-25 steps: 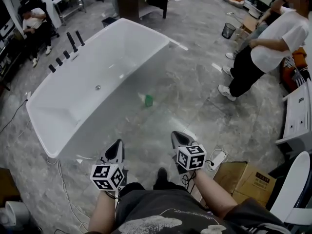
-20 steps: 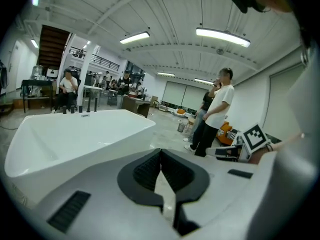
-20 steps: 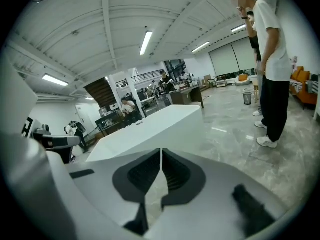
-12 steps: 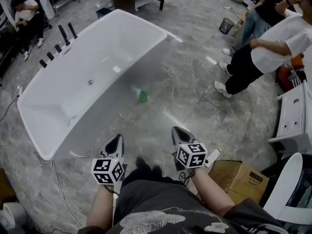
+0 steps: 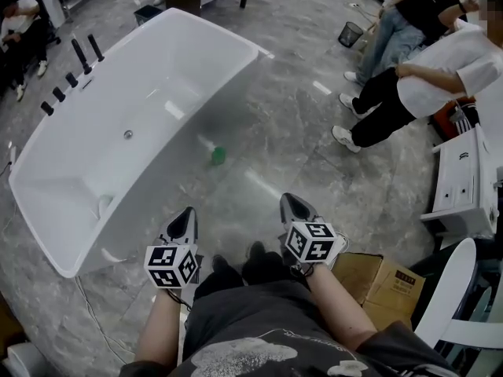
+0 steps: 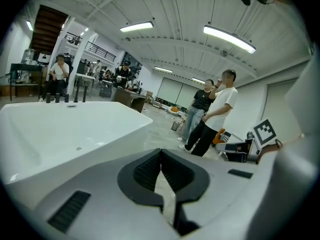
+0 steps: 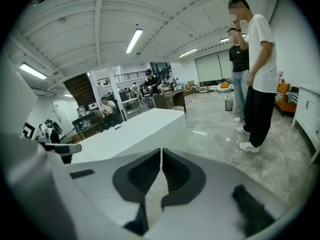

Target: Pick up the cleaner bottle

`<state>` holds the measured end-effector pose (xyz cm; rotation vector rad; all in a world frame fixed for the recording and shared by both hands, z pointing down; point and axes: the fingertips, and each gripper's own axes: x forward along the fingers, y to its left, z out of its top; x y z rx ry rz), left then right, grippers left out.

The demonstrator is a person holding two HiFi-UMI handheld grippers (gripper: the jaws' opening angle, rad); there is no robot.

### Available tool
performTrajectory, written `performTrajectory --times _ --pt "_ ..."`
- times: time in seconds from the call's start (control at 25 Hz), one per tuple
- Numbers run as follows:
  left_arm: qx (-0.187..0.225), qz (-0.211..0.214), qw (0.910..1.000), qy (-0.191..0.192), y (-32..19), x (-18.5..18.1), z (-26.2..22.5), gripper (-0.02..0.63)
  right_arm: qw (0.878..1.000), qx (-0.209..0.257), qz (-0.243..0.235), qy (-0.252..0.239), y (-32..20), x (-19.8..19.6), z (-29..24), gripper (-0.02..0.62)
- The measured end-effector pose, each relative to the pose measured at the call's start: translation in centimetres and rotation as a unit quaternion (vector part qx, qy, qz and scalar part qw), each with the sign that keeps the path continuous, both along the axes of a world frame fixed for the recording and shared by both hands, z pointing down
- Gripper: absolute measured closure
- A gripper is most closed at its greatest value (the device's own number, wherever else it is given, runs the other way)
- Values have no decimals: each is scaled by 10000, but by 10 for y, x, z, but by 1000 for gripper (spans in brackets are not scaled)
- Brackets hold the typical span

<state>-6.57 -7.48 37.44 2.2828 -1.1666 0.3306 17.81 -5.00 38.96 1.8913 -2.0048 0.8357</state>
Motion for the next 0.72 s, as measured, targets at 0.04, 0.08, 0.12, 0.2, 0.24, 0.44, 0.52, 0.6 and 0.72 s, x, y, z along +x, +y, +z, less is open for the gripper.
performTrajectory --times 0.04,0.08,0.12,0.2,0.24,0.44,0.52,0.6,0.72 --pt "-22 23 10000 13 -3 1 2 592 10000 -38 16 19 -2 3 3 569" --pt "-35 48 10000 13 -6 2 4 592 10000 -71 33 39 -6 6 5 569" --pt "-41 61 10000 -2 -11 2 6 592 9999 -94 56 52 -11 9 8 569" --pt "-56 13 10000 -35 -22 2 11 592 9999 -128 76 46 -22 14 16 569" --pt "-62 -48 10000 -43 -26 1 13 592 9999 -144 43 39 -28 16 20 569" --pt "-102 -385 9991 -175 -50 -2 28 592 9993 -172 -340 8 -72 17 42 569" --pt "-168 -521 9982 -255 -62 -2 37 593 9985 -202 -497 -44 -93 18 54 569" --pt "-247 -651 9971 -300 -72 1 44 592 9976 -268 -632 -80 -115 23 67 569" --pt "-386 -810 9950 -434 -87 8 56 592 9956 -468 -803 -119 -148 31 89 569"
